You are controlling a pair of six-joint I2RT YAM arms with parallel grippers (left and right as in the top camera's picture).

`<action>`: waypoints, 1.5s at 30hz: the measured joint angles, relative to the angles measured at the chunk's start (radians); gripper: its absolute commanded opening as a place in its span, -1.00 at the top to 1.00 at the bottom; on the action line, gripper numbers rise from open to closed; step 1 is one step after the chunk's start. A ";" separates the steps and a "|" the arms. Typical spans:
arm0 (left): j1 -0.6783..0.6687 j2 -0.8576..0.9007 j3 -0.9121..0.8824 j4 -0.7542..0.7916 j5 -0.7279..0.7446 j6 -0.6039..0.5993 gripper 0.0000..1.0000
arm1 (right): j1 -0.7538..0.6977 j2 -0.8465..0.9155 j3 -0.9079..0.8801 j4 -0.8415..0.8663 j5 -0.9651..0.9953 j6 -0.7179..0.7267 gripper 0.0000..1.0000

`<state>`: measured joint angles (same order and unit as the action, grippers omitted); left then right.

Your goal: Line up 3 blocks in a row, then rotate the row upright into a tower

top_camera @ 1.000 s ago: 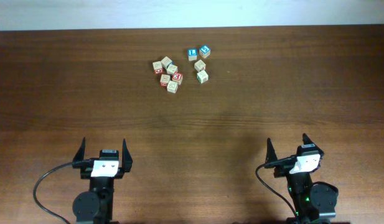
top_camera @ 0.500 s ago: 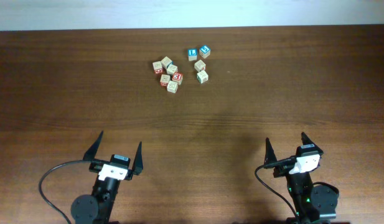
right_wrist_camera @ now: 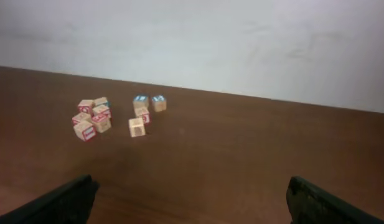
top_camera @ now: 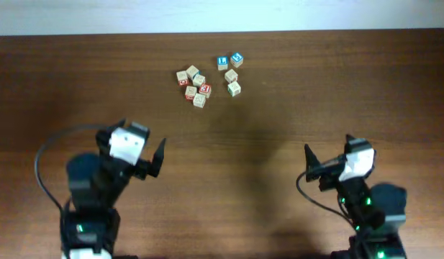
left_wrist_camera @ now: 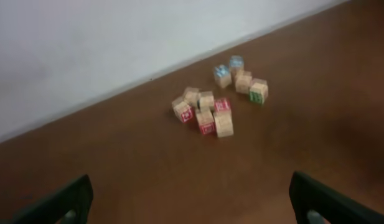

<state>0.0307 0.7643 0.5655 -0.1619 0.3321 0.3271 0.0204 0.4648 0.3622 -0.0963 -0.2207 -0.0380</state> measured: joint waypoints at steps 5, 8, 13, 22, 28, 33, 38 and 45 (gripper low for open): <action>0.000 0.232 0.248 -0.192 0.006 0.000 -0.98 | 0.000 0.279 0.220 -0.130 -0.078 0.000 -0.96; 0.000 0.367 0.385 -0.281 0.006 0.000 -0.98 | 0.000 0.447 0.362 -0.234 -0.134 -0.001 -0.96; 0.000 0.586 0.599 -0.409 0.006 0.000 -0.98 | 0.000 0.726 0.636 -0.447 -0.225 -0.001 -0.96; -0.013 1.001 1.077 -0.764 0.063 0.000 -0.98 | 0.068 1.137 1.164 -0.879 -0.294 -0.098 -0.96; -0.071 1.112 1.219 -0.851 0.080 0.000 -0.98 | 0.172 1.394 1.397 -0.971 -0.293 -0.127 -0.96; -0.095 1.112 1.223 -0.885 0.081 -0.001 -0.98 | 0.205 1.453 1.398 -0.866 -0.302 -0.127 -0.89; -0.103 1.112 1.225 -0.890 0.076 -0.001 -0.98 | 0.298 1.500 1.400 -0.690 -0.056 0.056 -0.86; -0.104 1.112 1.225 -0.882 -0.273 -0.303 -0.98 | 0.367 1.605 1.401 -0.503 0.198 0.213 -0.86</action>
<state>-0.0731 1.8763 1.7901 -1.0435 0.0593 0.0238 0.3870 2.0697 1.7634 -0.5995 -0.0231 0.1749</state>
